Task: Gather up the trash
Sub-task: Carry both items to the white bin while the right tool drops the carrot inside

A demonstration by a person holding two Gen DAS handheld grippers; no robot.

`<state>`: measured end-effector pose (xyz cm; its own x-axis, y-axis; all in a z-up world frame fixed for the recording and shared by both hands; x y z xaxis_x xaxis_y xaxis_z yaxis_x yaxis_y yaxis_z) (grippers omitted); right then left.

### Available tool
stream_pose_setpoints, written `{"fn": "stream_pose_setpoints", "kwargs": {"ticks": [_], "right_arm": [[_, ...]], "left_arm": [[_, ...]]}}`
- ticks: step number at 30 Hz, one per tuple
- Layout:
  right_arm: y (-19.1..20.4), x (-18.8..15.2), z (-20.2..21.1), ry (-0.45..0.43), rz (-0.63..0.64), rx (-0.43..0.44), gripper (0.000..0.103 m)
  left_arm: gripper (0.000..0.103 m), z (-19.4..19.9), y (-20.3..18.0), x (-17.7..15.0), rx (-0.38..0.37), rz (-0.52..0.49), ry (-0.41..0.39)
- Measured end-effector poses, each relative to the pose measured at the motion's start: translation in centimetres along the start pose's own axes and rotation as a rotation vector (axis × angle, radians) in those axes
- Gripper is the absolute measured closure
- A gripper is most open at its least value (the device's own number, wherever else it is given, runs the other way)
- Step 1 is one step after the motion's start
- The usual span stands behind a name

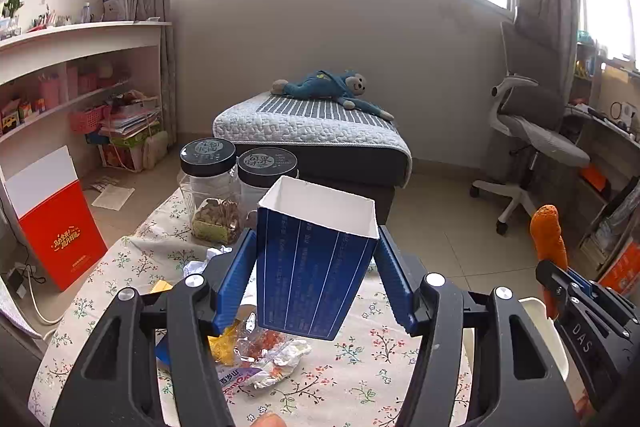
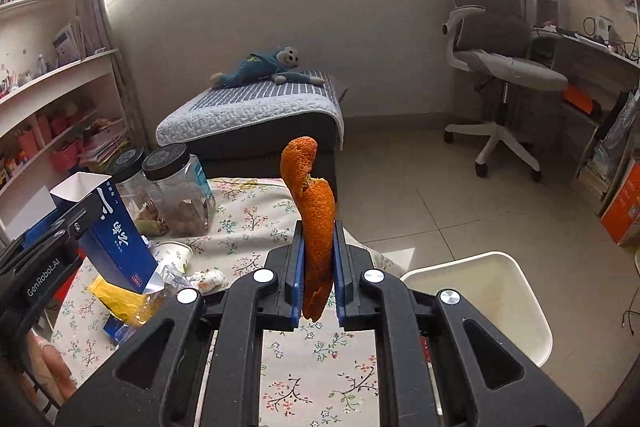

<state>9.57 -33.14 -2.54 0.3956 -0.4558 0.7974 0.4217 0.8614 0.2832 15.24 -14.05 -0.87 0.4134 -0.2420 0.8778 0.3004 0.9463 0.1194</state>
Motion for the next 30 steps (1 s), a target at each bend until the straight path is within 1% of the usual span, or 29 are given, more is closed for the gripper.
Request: {"fn": "stream_pose_setpoints", "kwargs": {"ticks": [8,17,23,25,26,27,28,29,30], "right_arm": [[-4.7,1.3,-0.3,-0.008,-0.052,-0.082,0.092],[-10.4,2.2,-2.2,0.021,-0.123,-0.193,0.091],[-13.7,2.2,-3.0,0.049,-0.168,-0.259,0.09],[-14.6,2.3,-2.8,0.042,-0.18,-0.286,0.082],[-15.0,2.4,-2.5,0.031,-0.181,-0.3,0.075],[-15.4,2.5,-2.0,0.012,-0.183,-0.32,0.057],[-15.8,2.6,-1.5,-0.015,-0.185,-0.346,0.043],[-16.3,2.8,-1.0,-0.039,-0.184,-0.37,0.038],[-16.7,2.9,-0.6,-0.056,-0.182,-0.39,0.03]], "left_arm": [[0.044,-0.4,-4.0,0.0,-0.039,-0.053,0.003],[0.044,-0.8,-6.6,0.0,-0.059,-0.082,0.008],[0.044,-1.0,-9.3,0.1,-0.105,-0.094,0.013],[0.044,-1.0,-10.5,0.2,-0.132,-0.1,0.011],[0.044,-1.1,-11.2,0.4,-0.149,-0.104,0.011],[0.044,-1.2,-12.0,0.4,-0.167,-0.107,0.013],[0.044,-1.3,-12.7,0.4,-0.186,-0.11,0.015],[0.044,-1.4,-13.7,0.4,-0.204,-0.112,0.017],[0.044,-1.5,-14.5,0.4,-0.222,-0.114,0.02]]}}
Point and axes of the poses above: each gripper's, at about its wrist camera, not at the fingertips, and z roughly against the way its jaws point, y to its left, x to its top, the point moved 3 cm from there along -z, roughly the way its jaws point, and after that the axes turned 14 degrees about -z, right-handed, at the moved point
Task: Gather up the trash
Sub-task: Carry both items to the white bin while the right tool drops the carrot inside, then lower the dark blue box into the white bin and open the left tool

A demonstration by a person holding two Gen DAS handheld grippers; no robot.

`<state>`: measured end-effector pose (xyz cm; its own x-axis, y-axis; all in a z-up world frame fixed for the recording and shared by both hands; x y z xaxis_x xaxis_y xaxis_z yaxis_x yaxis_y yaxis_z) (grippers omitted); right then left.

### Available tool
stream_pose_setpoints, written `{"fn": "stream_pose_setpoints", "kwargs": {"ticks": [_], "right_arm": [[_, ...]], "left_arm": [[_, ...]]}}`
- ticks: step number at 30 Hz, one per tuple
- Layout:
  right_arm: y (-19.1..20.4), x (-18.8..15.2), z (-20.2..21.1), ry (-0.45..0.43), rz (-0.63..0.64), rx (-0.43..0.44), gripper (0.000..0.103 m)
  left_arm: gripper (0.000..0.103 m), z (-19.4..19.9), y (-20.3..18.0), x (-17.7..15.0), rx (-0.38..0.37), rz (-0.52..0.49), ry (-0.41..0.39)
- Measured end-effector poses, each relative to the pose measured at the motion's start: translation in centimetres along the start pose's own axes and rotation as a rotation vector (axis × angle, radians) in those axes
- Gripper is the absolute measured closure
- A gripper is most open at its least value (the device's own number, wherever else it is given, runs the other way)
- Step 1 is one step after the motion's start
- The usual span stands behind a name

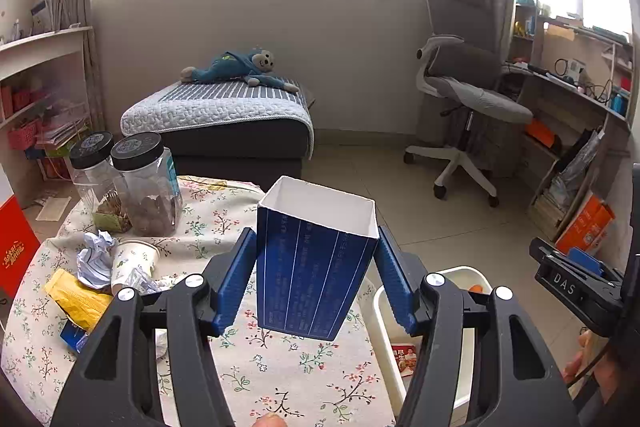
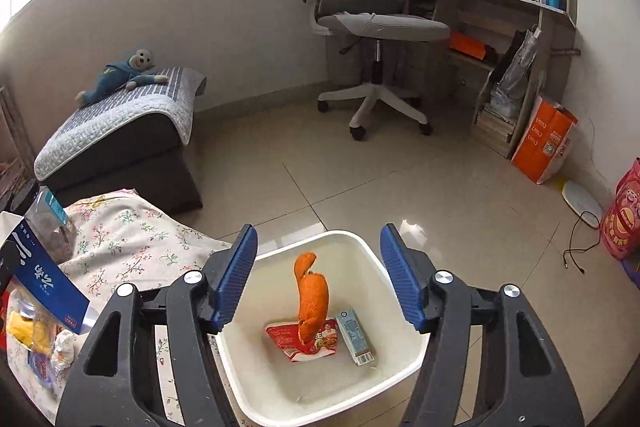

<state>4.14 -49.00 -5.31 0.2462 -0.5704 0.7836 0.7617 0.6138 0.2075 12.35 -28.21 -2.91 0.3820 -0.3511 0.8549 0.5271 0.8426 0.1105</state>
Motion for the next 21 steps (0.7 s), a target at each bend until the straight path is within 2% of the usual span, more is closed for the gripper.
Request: {"fn": "stream_pose_setpoints", "kwargs": {"ticks": [1,3,13,21], "right_arm": [[-0.8,0.3,0.1,-0.017,-0.004,-0.022,0.02],[-2.4,0.7,0.2,-0.044,-0.024,-0.057,0.012],[-10.0,1.9,-1.2,-0.023,-0.12,-0.179,0.007],[-13.2,1.8,-1.4,-0.036,-0.133,-0.242,0.007]], "left_arm": [[0.044,-0.3,-0.8,0.1,-0.02,-0.002,0.005],[0.044,-1.1,-2.4,0.1,-0.066,-0.004,0.018],[0.044,-4.7,-10.1,0.6,-0.23,-0.027,0.076],[0.042,-6.1,-14.7,0.9,-0.333,-0.069,0.097]]}}
Point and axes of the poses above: each gripper's, at about its wrist camera, not at the fingertips, and z roughly against the way its jaws point, y to its left, x to its top, the point moved 3 cm from there along -z, roughly the way its jaws point, and after that the axes turned 14 degrees about -z, right-handed, at the moved point
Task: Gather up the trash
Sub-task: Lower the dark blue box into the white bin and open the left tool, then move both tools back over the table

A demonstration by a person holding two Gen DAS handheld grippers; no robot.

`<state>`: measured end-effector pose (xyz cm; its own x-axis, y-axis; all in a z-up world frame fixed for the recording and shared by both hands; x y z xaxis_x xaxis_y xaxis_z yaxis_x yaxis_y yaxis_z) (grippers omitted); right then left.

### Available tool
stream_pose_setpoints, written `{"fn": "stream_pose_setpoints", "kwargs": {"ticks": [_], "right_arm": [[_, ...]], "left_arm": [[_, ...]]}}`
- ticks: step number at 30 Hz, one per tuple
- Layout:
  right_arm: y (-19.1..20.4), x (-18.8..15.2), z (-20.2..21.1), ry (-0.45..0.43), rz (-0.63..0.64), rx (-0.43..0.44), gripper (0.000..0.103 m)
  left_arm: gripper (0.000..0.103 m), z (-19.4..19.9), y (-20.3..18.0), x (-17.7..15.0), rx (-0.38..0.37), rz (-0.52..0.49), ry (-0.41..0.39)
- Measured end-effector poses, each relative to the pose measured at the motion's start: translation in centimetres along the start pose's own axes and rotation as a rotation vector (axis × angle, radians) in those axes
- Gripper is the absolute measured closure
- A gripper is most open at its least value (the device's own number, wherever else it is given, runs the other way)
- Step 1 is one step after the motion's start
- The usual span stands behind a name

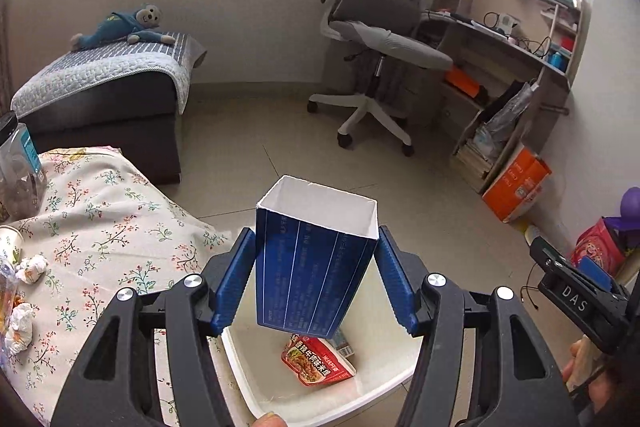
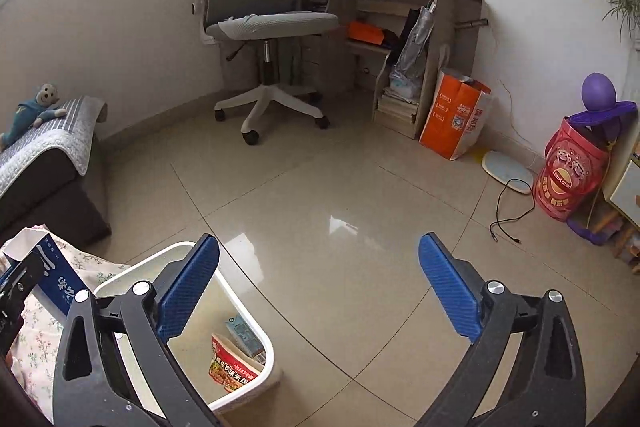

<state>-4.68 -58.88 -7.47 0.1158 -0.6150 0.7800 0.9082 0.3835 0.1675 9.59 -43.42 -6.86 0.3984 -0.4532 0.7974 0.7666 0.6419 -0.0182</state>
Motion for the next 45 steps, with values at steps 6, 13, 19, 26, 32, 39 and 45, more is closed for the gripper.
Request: {"fn": "stream_pose_setpoints", "kwargs": {"ticks": [6,13,19,26,32,39,45], "right_arm": [[-0.7,0.1,-0.1,-0.009,-0.001,-0.016,0.007],[0.3,-0.2,1.1,-0.026,0.018,0.009,0.007],[2.9,-0.8,3.0,-0.055,0.045,0.064,0.007],[6.6,-2.0,5.5,-0.059,0.079,0.148,0.007],[10.0,-3.5,7.2,-0.047,0.116,0.202,0.007],[13.8,-5.9,9.2,-0.042,0.187,0.258,0.007],[16.4,-7.4,10.5,-0.032,0.222,0.3,0.007]], "left_arm": [[0.034,-0.4,-1.6,0.6,-0.039,-0.027,-0.011],[0.03,0.9,0.0,0.5,0.047,-0.015,-0.024],[0.028,2.8,3.2,-0.2,0.125,0.04,-0.018],[0.028,5.9,6.6,-1.4,0.222,0.059,-0.025],[0.028,8.1,9.7,-2.4,0.27,0.092,-0.012],[0.024,10.6,13.0,-3.6,0.33,0.117,-0.016],[0.024,11.9,15.8,-4.8,0.374,0.132,0.002]]}}
Point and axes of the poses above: each gripper's, at about its wrist camera, not at the fingertips, and z roughly against the way its jaws point, y to its left, x to its top, the point moved 3 cm from there along -z, roughly the way its jaws point, and after that the axes turned 14 degrees about -z, right-handed, at the moved point
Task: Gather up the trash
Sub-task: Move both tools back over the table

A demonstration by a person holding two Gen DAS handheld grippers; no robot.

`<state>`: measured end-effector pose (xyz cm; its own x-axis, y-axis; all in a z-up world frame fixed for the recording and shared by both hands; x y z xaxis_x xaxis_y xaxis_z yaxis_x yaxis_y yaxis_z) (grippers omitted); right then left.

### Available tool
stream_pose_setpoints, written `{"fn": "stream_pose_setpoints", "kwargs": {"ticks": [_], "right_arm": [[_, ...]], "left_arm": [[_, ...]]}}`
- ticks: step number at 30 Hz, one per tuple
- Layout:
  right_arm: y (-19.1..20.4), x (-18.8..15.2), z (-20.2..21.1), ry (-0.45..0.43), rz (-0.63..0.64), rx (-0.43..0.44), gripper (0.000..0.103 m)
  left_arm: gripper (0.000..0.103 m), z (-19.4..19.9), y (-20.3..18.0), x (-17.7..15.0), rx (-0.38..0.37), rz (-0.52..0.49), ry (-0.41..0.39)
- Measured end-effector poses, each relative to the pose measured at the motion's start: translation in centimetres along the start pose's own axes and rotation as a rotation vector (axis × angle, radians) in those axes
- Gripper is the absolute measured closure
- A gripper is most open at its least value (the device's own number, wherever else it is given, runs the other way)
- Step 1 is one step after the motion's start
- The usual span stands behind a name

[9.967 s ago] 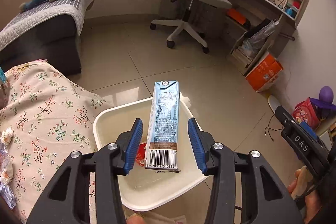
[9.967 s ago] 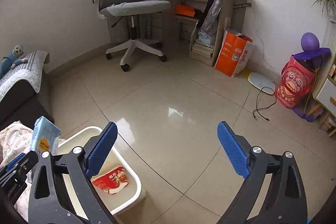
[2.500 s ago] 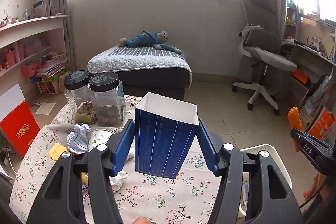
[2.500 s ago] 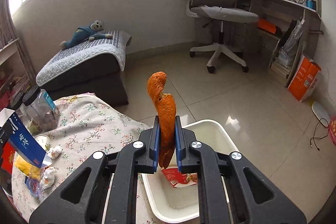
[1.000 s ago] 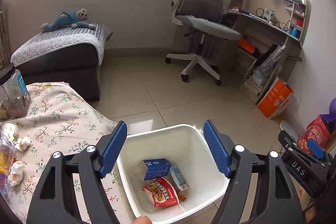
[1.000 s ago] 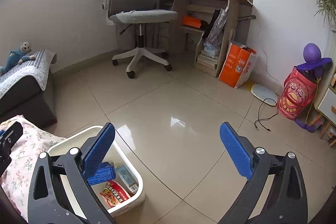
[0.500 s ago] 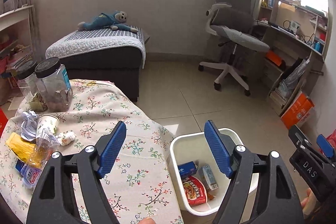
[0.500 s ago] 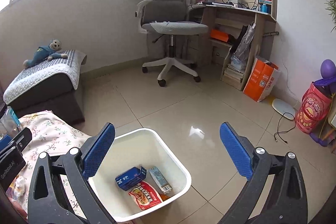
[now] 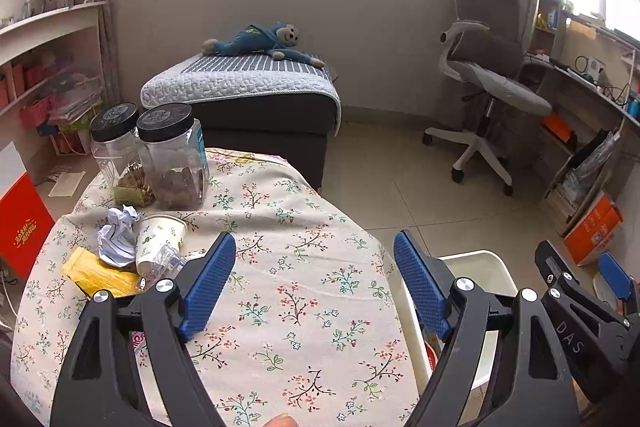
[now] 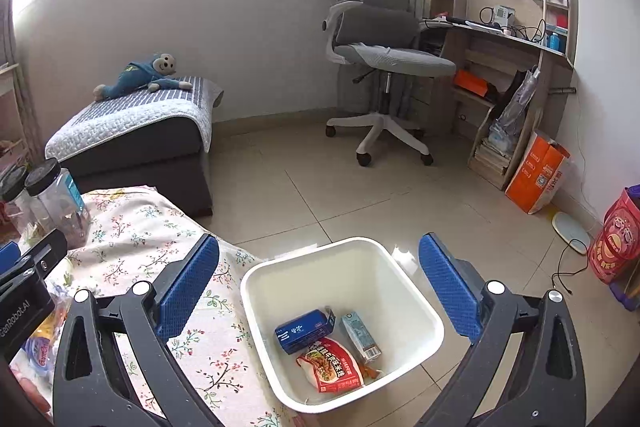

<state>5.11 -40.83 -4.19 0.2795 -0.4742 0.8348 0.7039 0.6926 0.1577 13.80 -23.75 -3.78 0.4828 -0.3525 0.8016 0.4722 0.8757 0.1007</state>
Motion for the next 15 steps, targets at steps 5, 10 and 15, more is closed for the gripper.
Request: {"fn": "stream_pose_setpoints", "kwargs": {"ticks": [5,10,15], "right_arm": [[2.5,-0.8,0.4,0.013,0.02,0.034,0.007],[5.1,-1.6,0.9,0.024,0.035,0.068,0.007],[8.0,-2.5,1.3,0.037,0.056,0.106,0.007]], "left_arm": [[0.024,0.4,2.4,-0.8,0.033,0.005,0.01],[0.024,0.7,5.2,-1.6,0.068,0.026,0.02],[0.024,0.8,8.3,-2.7,0.104,0.049,0.04]]}}
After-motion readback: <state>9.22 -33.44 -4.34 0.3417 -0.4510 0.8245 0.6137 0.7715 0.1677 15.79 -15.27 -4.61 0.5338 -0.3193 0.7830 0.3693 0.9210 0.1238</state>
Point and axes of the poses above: each gripper's, at about its wrist camera, not at the fingertips, and z roughly against the way its jaws point, y to its left, x to its top, the point moved 3 cm from there along -z, roughly the way its jaws point, and after that the axes turned 14 degrees about -z, right-handed, at the moved point
